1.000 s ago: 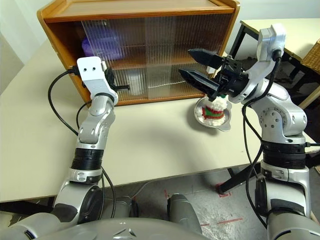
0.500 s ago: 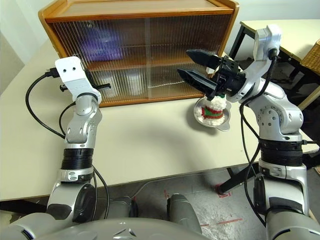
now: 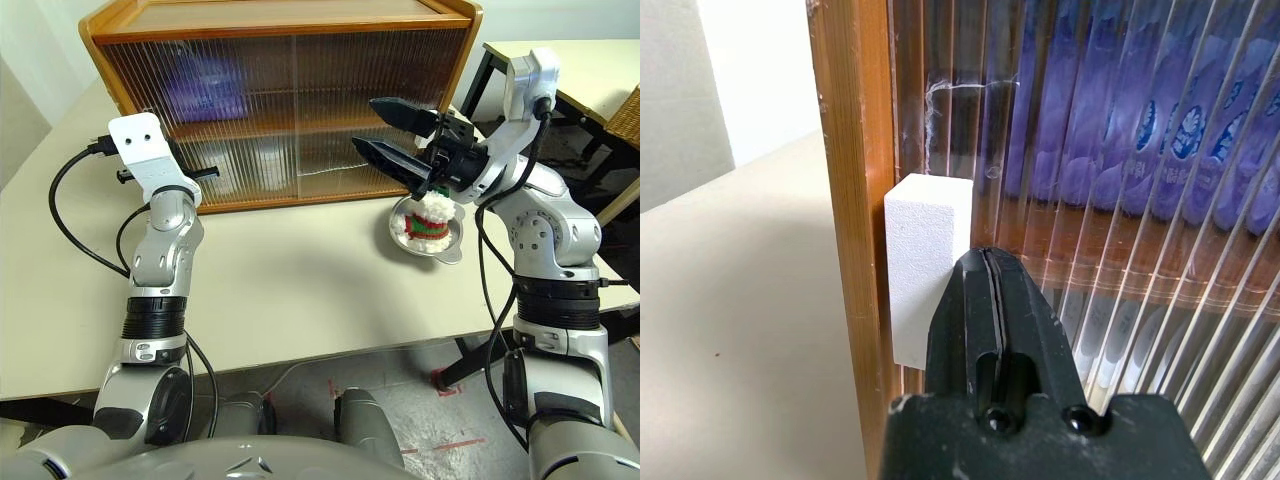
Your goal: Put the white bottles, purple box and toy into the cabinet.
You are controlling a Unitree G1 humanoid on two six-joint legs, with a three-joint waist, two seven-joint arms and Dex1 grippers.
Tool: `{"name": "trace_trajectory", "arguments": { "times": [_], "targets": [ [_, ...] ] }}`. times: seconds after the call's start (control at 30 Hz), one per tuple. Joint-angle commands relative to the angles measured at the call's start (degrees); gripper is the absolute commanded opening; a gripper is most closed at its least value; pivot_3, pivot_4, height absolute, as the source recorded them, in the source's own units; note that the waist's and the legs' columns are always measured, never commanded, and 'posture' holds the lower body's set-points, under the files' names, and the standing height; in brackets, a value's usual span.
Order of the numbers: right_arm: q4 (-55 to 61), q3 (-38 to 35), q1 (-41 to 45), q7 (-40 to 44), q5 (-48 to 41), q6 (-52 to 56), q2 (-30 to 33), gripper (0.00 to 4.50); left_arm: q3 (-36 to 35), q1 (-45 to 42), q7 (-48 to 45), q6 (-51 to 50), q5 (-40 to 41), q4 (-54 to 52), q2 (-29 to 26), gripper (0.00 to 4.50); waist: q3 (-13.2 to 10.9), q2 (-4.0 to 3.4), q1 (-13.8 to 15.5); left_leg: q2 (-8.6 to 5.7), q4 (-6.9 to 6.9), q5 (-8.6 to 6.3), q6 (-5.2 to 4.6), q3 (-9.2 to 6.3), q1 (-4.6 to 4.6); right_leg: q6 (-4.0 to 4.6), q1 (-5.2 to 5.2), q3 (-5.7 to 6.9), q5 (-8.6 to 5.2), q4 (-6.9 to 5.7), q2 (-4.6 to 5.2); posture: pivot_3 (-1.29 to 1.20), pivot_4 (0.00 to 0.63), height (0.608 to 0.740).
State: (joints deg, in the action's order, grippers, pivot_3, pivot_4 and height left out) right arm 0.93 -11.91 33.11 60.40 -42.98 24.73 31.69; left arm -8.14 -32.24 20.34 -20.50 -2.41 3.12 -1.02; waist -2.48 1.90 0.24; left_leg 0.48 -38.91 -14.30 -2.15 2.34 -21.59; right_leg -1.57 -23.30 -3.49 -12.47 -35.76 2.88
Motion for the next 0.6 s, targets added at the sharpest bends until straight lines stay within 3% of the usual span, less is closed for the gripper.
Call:
{"name": "trace_trajectory", "arguments": {
  "times": [0.03, 0.27, 0.4, 0.5, 0.6],
  "targets": [
    [-0.31, 0.24, 0.81, 0.08, 0.60, -0.70, -0.13, 4.50, 1.19, -0.43, -4.02, 0.68, 0.91, 0.37, -0.63, 0.03, 0.00, 0.01, 0.15, 0.06, 0.00, 0.00, 0.00, 0.00, 0.00, 0.01, 0.00, 0.00, -0.01, 0.00, -0.01, 0.09, 0.000, 0.740],
    [-0.83, 0.18, 1.25, 0.01, 1.09, -0.93, 0.06, 4.50, 7.15, -0.04, -18.17, 4.87, 5.35, -2.50, 0.32, 0.03, -0.03, 0.05, 1.13, 0.13, 0.00, 0.00, 0.01, 0.06, -0.16, 0.11, -0.01, 0.10, -0.06, 0.21, 0.02, 0.08, 0.000, 0.740],
    [-1.01, -0.11, 1.29, -0.20, 1.39, -1.31, 0.15, 4.50, 9.43, 0.10, -31.63, 3.69, 13.96, -5.84, -0.37, 0.03, -0.03, 0.04, 0.83, 0.17, -0.01, 0.01, -0.01, 0.09, -0.43, 0.04, -0.14, 0.05, -0.04, 0.36, 0.04, 0.07, 0.000, 0.740],
    [-1.17, -0.30, 1.07, -0.63, 1.85, -1.63, 0.36, 4.50, 10.48, -0.55, -43.82, 3.27, 19.01, -6.71, -4.97, 0.59, -0.01, 0.01, 0.53, 0.18, -0.01, 0.07, -0.12, 0.10, -0.58, 0.13, -0.27, 0.04, -0.09, 0.38, 0.03, 0.06, 0.000, 0.740],
    [-1.19, -0.43, 0.59, -1.08, 2.80, -2.31, 0.54, 4.50, 8.74, -1.55, -53.77, -0.20, 27.00, -6.86, -8.87, 1.70, -0.01, 0.00, 0.45, 0.17, 0.01, 0.03, -0.05, 0.11, -0.58, 0.30, -0.33, 0.06, -0.21, 0.32, -0.11, 0.05, 0.000, 0.740]
  ]
}}
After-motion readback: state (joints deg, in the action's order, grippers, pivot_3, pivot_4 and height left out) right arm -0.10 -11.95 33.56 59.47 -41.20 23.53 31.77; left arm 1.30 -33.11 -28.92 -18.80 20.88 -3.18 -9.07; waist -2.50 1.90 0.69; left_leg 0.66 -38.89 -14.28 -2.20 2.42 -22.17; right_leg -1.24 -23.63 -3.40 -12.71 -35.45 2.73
